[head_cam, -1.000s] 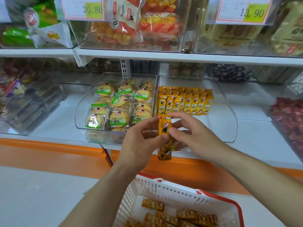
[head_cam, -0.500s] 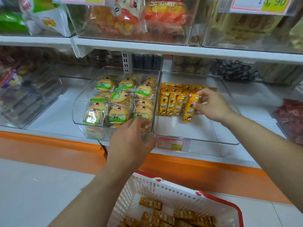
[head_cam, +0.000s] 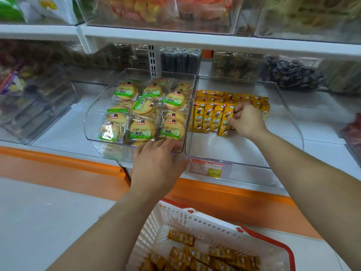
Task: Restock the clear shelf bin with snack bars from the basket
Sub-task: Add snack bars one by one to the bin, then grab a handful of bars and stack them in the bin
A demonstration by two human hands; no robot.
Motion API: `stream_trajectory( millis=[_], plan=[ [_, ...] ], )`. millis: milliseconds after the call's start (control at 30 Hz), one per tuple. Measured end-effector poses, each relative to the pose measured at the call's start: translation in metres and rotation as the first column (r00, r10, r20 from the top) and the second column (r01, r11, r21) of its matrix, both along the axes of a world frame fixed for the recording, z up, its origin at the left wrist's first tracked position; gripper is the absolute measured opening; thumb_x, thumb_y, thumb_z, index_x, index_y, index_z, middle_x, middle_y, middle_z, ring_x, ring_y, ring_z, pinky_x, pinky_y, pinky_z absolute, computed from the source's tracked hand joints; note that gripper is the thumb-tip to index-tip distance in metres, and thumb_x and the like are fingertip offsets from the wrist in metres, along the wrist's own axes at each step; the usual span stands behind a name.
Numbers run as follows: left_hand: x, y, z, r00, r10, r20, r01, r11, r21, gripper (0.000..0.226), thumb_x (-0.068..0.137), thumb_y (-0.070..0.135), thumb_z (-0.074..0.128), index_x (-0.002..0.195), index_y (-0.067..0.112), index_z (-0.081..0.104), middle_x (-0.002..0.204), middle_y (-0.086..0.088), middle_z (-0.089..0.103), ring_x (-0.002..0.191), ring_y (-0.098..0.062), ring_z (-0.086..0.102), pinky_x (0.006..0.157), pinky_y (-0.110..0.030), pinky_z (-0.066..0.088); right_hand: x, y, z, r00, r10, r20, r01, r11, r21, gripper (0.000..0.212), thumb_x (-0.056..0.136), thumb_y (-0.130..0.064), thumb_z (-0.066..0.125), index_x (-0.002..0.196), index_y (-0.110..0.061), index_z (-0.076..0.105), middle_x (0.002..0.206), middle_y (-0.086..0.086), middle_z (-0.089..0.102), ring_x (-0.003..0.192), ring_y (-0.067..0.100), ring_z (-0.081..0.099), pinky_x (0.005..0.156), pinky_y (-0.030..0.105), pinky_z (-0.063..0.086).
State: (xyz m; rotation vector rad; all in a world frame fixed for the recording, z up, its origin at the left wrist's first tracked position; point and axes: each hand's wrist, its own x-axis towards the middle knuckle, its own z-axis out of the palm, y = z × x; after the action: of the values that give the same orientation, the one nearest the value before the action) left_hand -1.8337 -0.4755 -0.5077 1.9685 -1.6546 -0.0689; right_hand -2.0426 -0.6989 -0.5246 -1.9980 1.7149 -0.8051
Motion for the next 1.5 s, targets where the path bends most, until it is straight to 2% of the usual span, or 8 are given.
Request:
stream_trajectory(
  millis=[333,467,567,800,1033,1133,1233,1500],
  plan=[
    [0.001,0.008,0.018,0.994,-0.037,-0.102,0.039,0.999,0.015,0.034,0.088,0.037,0.074,0.118,0.021,0.07,0.11,0.006,0.07,0.102,-0.019,0.063,0.091,-0.039,0.051,-0.012,0.045,0.035,0.981,0.002,-0.193,0.012,0.997,0.074,0.039,0.083,-0.033,0.073,0.111,-0.015,0.052,0.105,0.01,0.067,0.1,0.031,0.061,0.075,0.037,0.049],
    [-0.001,0.031,0.036,0.989,-0.088,-0.121,0.084,0.996,-0.042,0.024,0.091,0.035,0.071,0.112,0.026,0.068,0.102,0.015,0.066,0.095,-0.01,0.062,0.079,-0.032,0.054,-0.018,0.112,0.067,0.975,0.16,-0.155,-0.168,0.985,-0.035,0.035,0.085,-0.034,0.074,0.114,-0.019,0.061,0.105,-0.002,0.065,0.098,0.019,0.06,0.082,0.037,0.051],
    [-0.003,0.063,0.024,0.954,-0.219,-0.206,0.249,0.96,0.132,0.009,0.092,0.035,0.07,0.1,0.034,0.065,0.086,0.017,0.067,0.079,-0.001,0.064,0.068,-0.025,0.054,-0.02,0.178,0.07,0.93,0.34,-0.141,-0.352,0.933,-0.07,0.019,0.084,-0.035,0.071,0.1,-0.027,0.065,0.099,-0.01,0.065,0.093,0.012,0.057,0.079,0.033,0.048],
    [0.004,0.105,-0.088,0.977,-0.202,-0.069,0.176,0.581,0.795,0.034,0.096,0.043,0.064,0.124,0.024,0.061,0.114,0.002,0.07,0.097,-0.018,0.061,0.089,-0.032,0.051,-0.018,0.266,-0.065,0.76,0.58,-0.293,-0.434,0.789,0.435,0.02,0.087,-0.038,0.063,0.104,-0.027,0.063,0.111,-0.003,0.064,0.102,0.021,0.06,0.083,0.038,0.05],
    [-0.019,0.119,-0.214,0.99,-0.059,-0.125,0.138,0.456,0.879,0.052,0.094,0.04,0.066,0.14,0.02,0.052,0.132,-0.008,0.062,0.117,-0.028,0.061,0.097,-0.042,0.054,-0.022,0.286,-0.23,0.913,0.404,-0.066,-0.258,0.693,0.673,0.018,0.091,-0.028,0.056,0.096,-0.014,0.065,0.093,0.001,0.066,0.101,0.036,0.064,0.07,0.033,0.048],
    [-0.022,0.111,-0.25,0.989,-0.029,-0.148,0.144,0.485,0.862,0.05,0.095,0.04,0.065,0.139,0.021,0.053,0.134,-0.006,0.062,0.118,-0.027,0.061,0.096,-0.041,0.054,-0.021,0.288,-0.277,0.927,0.371,-0.054,-0.24,0.699,0.673,0.045,0.096,-0.038,0.056,0.137,-0.019,0.055,0.135,0.002,0.06,0.121,0.028,0.058,0.087,0.035,0.048],
    [-0.025,0.098,-0.275,0.98,-0.035,-0.196,0.184,0.528,0.829,0.047,0.093,0.039,0.066,0.136,0.022,0.059,0.135,-0.004,0.062,0.118,-0.024,0.061,0.099,-0.04,0.053,-0.021,0.289,-0.309,0.947,0.32,0.025,-0.239,0.652,0.72,0.061,0.095,-0.039,0.056,0.151,-0.023,0.038,0.149,0.003,0.05,0.111,0.021,0.064,0.08,0.031,0.05],
    [-0.014,0.077,-0.317,0.894,-0.13,-0.428,0.446,0.325,0.834,0.068,0.087,0.019,0.076,0.149,0.03,0.05,0.154,-0.004,0.047,0.129,-0.023,0.053,0.093,-0.03,0.046,-0.024,0.283,-0.341,0.799,0.555,-0.231,-0.262,0.667,0.697,0.06,0.092,-0.049,0.056,0.14,-0.014,0.05,0.134,0.013,0.06,0.126,0.032,0.051,0.112,0.042,0.029]
  ],
)
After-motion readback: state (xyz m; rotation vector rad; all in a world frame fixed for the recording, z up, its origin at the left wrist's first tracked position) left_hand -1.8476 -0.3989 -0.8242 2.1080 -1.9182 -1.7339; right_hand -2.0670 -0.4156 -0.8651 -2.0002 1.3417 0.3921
